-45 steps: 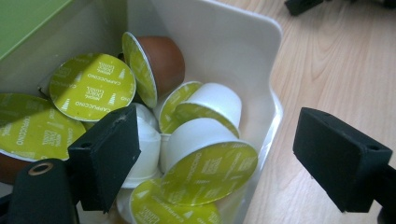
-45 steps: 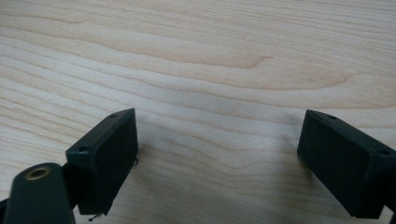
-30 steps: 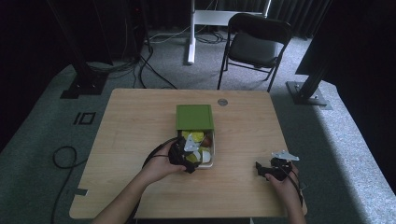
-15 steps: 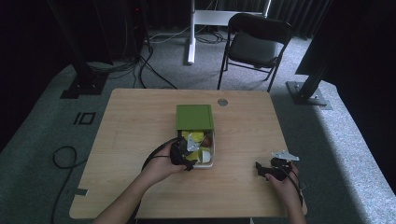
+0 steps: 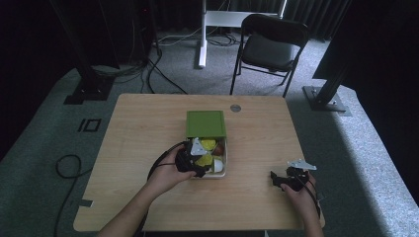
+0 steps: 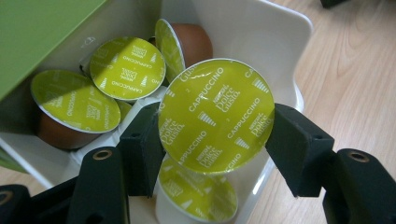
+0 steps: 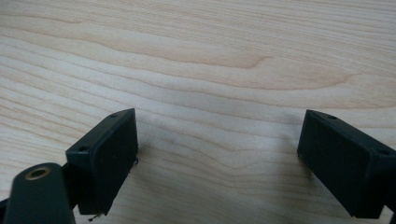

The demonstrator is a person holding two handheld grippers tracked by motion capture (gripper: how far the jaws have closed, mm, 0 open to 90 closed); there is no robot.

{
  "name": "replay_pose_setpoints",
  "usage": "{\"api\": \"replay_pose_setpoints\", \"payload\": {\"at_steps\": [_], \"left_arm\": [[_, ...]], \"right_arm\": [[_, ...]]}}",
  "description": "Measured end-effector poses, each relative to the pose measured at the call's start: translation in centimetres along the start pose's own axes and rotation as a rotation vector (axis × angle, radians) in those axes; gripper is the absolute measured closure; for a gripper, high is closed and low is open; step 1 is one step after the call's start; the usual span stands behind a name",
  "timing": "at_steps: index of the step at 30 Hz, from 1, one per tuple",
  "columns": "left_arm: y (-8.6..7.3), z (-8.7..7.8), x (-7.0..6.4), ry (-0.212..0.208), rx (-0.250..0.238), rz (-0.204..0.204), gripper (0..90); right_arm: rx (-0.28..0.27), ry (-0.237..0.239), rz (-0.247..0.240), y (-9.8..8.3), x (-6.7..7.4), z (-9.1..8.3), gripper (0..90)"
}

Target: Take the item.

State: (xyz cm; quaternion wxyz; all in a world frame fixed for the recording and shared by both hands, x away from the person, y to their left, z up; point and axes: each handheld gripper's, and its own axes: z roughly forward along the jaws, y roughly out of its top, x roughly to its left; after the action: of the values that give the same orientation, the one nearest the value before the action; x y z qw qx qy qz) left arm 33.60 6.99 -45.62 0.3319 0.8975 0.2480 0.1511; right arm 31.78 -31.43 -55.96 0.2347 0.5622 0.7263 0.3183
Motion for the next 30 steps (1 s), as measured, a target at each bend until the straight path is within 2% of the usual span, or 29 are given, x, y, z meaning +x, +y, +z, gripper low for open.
{"api": "replay_pose_setpoints", "payload": {"at_steps": [2, 4, 8, 11, 12, 14, 17, 21, 23, 24, 26, 30], "left_arm": [[0.1, -0.3, 0.0, 0.007, -0.020, 0.005, 40.3], [0.2, -0.7, 0.1, 0.008, -0.045, -0.011, 40.4], [0.4, -1.7, 0.4, 0.026, -0.092, -0.016, 40.4], [0.5, -2.0, 0.5, 0.026, -0.091, -0.016, 40.4], [0.5, -2.6, 0.8, 0.033, -0.118, -0.027, 40.4], [0.5, -3.0, 1.0, 0.048, -0.141, -0.033, 40.4], [0.4, -3.7, 1.4, 0.051, -0.155, -0.041, 40.4], [0.2, -4.8, 2.1, 0.073, -0.203, -0.068, 40.4], [0.2, -4.8, 2.1, 0.073, -0.203, -0.068, 40.4], [-0.1, -5.6, 2.9, 0.092, -0.223, -0.077, 40.4], [-0.2, -5.8, 3.1, 0.091, -0.215, -0.079, 40.4], [-0.9, -6.7, 3.7, 0.115, -0.252, -0.108, 40.4]], "right_arm": [[0.000, 0.000, 0.000, 0.0, 0.0, 0.0, 12.0], [0.000, 0.000, 0.000, 0.0, 0.0, 0.0, 12.0], [0.000, 0.000, 0.001, 0.0, 0.0, 0.0, 12.0], [0.000, 0.000, 0.000, 0.0, 0.0, 0.0, 12.0], [0.000, 0.000, 0.001, 0.0, 0.0, 0.0, 12.0], [-0.001, -0.001, -0.002, 0.0, 0.0, 0.0, 12.0], [0.000, 0.000, -0.001, 0.0, 0.0, 0.0, 12.0], [0.001, 0.000, 0.001, 0.0, 0.0, 0.0, 12.0], [0.000, 0.000, 0.000, 0.0, 0.0, 0.0, 12.0], [-0.001, 0.000, -0.001, 0.0, 0.0, 0.0, 12.0], [0.000, 0.000, 0.000, 0.0, 0.0, 0.0, 12.0], [0.000, 0.000, -0.001, 0.0, 0.0, 0.0, 12.0]]}}
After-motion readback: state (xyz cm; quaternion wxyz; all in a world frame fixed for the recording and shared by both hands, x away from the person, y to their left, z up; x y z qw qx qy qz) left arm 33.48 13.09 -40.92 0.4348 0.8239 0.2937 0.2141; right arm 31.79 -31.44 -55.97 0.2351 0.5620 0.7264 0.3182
